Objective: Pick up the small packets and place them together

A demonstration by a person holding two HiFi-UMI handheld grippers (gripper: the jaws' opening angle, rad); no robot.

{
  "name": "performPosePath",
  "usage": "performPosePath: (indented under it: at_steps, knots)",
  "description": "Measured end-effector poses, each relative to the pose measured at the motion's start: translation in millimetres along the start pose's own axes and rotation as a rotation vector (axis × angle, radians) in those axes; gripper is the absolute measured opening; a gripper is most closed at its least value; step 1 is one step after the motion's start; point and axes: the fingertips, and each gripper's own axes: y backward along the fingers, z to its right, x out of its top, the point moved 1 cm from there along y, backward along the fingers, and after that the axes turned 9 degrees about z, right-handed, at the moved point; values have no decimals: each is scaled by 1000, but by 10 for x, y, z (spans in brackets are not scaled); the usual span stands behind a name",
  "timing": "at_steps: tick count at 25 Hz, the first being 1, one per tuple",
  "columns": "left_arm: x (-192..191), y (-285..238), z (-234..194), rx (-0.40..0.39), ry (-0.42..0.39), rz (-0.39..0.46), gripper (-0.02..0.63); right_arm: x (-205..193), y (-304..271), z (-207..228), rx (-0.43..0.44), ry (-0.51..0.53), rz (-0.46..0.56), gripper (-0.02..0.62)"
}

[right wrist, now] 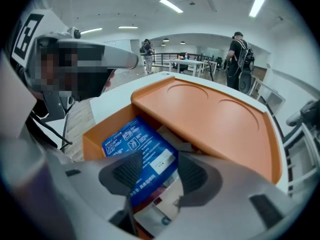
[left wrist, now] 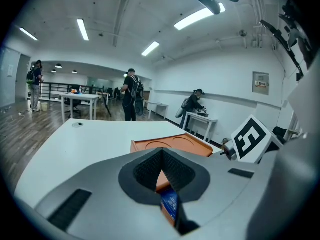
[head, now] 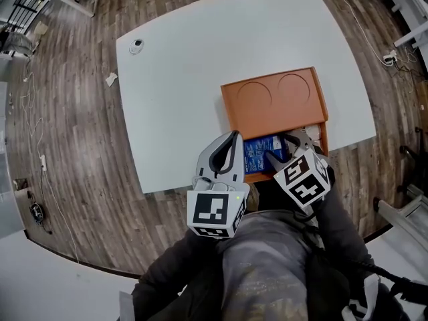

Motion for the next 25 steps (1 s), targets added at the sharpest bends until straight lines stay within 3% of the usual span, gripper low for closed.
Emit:
performPosePath:
  at_steps: [3, 6, 15, 19, 20, 22, 25]
  knots:
    - [9, 3, -3, -1, 2, 3, -2, 2, -15, -17, 34, 4, -15, 200]
    - [11, 3, -1, 1, 1, 3, -2, -23, -35, -45, 10, 65, -17, 3]
    - [8, -50, 58, -10, -6, 5, -2, -39, 152, -7, 17, 57, 18, 3]
    - [34, -83, 117, -24, -11, 12, -2, -49, 204, 96, -49, 47, 28, 3]
    - [50, -83, 131, -26, -11, 14, -2, -54, 213, 125, -61, 38, 24, 13]
    - [66, -93, 141, -30, -13, 15, -2, -61, 185, 132, -40, -2, 13, 171]
    - [48, -95, 132, -29, -13, 16, -2, -57, 84, 92, -14, -39, -2, 266]
